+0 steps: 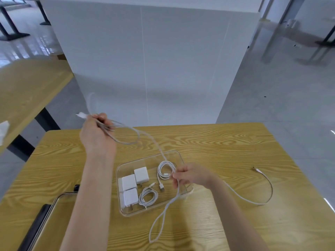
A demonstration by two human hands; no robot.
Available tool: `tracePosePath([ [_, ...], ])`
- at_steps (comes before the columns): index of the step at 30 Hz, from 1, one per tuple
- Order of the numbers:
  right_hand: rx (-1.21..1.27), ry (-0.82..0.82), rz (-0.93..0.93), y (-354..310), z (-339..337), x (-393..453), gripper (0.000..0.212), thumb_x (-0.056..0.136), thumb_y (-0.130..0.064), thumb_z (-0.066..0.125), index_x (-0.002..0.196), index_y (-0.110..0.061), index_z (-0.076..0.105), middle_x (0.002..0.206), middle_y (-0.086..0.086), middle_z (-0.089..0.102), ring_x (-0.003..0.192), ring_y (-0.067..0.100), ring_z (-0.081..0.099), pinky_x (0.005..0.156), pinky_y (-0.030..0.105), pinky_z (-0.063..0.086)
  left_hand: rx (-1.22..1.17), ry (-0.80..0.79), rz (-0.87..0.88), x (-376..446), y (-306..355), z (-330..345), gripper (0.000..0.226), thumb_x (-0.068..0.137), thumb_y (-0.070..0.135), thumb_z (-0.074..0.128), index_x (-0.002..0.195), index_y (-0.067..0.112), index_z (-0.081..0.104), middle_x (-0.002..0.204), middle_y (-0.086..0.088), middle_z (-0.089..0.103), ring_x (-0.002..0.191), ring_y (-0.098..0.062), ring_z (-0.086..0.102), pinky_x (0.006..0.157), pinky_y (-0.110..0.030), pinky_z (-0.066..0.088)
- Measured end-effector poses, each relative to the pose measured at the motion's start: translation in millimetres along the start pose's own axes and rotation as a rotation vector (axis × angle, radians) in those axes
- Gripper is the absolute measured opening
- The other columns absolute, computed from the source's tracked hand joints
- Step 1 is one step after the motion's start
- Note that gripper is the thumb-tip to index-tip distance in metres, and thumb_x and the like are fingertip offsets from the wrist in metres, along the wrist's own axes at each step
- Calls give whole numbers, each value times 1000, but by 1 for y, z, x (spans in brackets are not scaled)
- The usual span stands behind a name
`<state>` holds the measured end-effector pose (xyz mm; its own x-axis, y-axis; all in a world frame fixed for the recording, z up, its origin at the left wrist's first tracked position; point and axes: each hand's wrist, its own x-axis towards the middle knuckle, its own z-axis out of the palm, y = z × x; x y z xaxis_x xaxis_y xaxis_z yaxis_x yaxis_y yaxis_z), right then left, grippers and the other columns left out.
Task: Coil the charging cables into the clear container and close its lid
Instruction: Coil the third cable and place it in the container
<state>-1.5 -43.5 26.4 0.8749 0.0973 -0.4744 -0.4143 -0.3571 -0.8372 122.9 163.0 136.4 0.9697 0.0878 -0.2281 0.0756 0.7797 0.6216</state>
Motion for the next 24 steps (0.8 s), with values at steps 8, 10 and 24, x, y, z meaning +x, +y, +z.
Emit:
tracePosePath([
  [8, 291, 513, -168, -48, -20, -25, 26, 97, -17, 46, 75, -8, 57, 66, 9, 68, 53, 18, 64, 55, 30, 52, 1010, -199, 237, -26, -21, -20, 35, 98, 15, 30, 68, 13, 48, 58, -2, 45, 50, -11, 39, 52, -17, 36],
  [10, 376, 567, -238, -68, -18, -31, 27, 98, -20, 43, 77, -9, 57, 74, 8, 71, 61, 19, 68, 54, 29, 54, 1171, -428, 163, -40, -40, -22, 35, 101, 22, 30, 74, 10, 50, 59, -1, 47, 52, -11, 42, 49, -12, 39],
  [24, 56, 778, -393, -95, 6, -17, 16, 91, -35, 56, 90, -26, 69, 94, -3, 54, 75, -6, 55, 62, 7, 42, 867, -470, -94, -73, -84, 2, 35, 101, 19, 33, 76, 11, 55, 52, 4, 56, 40, -1, 49, 48, -14, 41],
])
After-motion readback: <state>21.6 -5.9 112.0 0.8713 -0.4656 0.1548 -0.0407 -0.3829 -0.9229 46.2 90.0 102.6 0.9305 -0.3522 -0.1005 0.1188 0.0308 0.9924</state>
